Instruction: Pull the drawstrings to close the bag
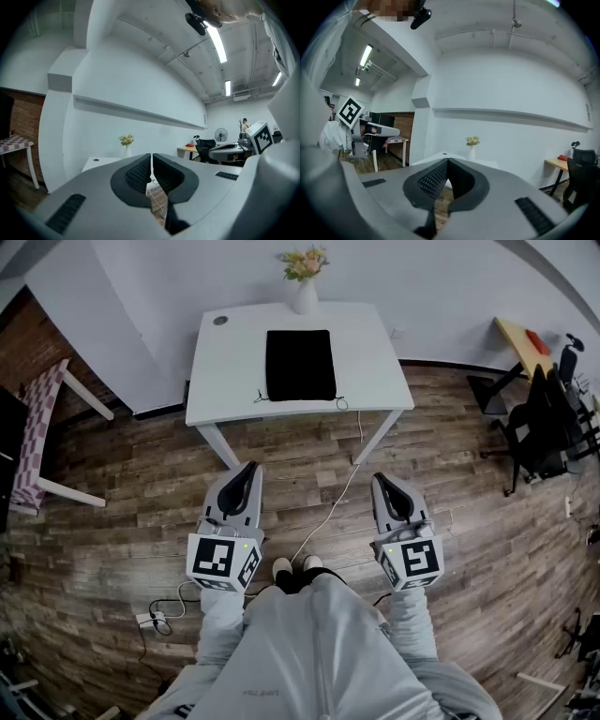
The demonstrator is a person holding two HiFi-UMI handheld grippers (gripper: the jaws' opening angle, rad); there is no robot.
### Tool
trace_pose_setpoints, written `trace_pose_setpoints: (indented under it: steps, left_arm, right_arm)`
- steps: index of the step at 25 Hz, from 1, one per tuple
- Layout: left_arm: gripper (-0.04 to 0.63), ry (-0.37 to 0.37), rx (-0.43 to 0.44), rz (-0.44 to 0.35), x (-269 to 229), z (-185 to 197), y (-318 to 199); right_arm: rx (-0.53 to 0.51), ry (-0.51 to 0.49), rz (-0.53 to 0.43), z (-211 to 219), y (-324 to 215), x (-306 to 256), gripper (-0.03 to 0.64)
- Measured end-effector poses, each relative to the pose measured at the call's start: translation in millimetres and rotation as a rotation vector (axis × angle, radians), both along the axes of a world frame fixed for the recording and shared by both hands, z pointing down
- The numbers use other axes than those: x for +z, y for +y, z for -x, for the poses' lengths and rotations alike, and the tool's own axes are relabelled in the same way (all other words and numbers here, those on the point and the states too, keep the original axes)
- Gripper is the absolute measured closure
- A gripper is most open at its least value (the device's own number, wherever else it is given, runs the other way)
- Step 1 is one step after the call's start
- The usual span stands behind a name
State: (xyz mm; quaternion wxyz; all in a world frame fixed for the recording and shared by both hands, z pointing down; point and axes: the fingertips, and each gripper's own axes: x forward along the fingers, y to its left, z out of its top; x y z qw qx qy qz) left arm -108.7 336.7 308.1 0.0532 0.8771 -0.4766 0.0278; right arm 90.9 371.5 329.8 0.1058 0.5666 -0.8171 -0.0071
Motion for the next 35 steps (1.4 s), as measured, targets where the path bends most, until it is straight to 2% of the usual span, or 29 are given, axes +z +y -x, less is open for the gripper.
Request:
trace_pose_setpoints:
  steps: [6,15,21,27,35]
  left_arm:
    - [0.558,-0.017,0.01,0.002,5,-14,3]
    - [0.559,-0.034,-0.023,0.003,9,-33,13]
    - [0.559,-0.036,-0.044,-0.007,7,-32,-1]
    - [0.559,-0.041,-0.038,0.0,18,-25,-46]
    - [0.558,-0.029,-0.014,0.003,18,-12,-156]
  right_arm:
    - [0.06,-0.038,-0.011,-26,9,-2,0.595]
    - [0.023,-0.069,-0.006,-50,16,9,0.594]
    - [0.019,-0.081,0.004,-53,0,16,0.594]
    - [0.023,-0.075,0.013,-44,-46,24,0.594]
    - [0.046,-0.076,0.0,-31,-151,17,0.594]
